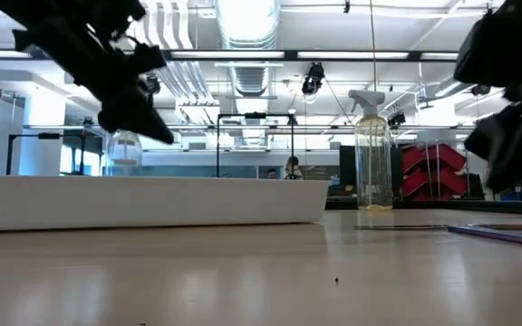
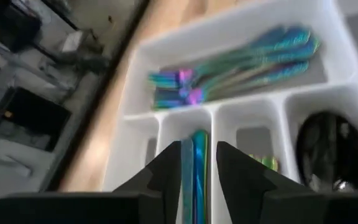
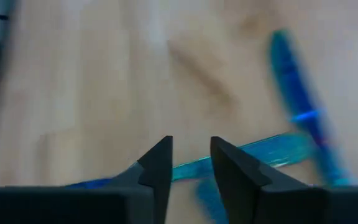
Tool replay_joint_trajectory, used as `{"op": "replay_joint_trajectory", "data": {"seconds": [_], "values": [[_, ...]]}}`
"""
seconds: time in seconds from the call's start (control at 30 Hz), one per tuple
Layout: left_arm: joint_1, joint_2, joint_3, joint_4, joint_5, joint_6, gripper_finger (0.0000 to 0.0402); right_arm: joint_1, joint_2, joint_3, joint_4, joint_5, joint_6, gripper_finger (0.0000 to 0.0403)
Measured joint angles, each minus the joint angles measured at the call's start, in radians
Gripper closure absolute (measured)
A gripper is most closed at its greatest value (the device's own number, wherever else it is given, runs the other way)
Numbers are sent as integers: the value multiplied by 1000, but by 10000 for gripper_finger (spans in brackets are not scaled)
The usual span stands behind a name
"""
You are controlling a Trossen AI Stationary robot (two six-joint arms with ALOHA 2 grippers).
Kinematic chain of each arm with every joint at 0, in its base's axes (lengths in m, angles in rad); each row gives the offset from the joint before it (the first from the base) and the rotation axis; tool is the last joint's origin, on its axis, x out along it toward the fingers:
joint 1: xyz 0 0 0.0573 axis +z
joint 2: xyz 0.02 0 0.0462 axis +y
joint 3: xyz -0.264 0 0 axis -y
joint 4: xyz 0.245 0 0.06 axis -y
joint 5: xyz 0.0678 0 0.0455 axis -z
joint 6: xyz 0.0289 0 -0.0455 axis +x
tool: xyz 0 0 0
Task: Sort silverware
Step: Put the blue table knife with the other blue table knives on the silverware tray
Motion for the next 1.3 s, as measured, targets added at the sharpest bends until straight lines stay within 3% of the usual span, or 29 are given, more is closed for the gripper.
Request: {"op": "replay_joint_trajectory", "data": {"seconds": [0.2,0.53,0.87,1.17,1.3], "values": [[-69,-22,0,91,134,-19,322,121,78,39,-2,-20,117,393],[-203,31,-3,210,143,-59,322,194,295,144,35,-27,216,401],[-339,165,-3,500,144,-98,322,75,467,252,228,-23,-73,403],[-433,392,60,545,161,-181,322,-53,525,272,385,-11,-327,403],[-445,542,140,550,205,-163,322,-80,499,277,367,92,-377,403]]}}
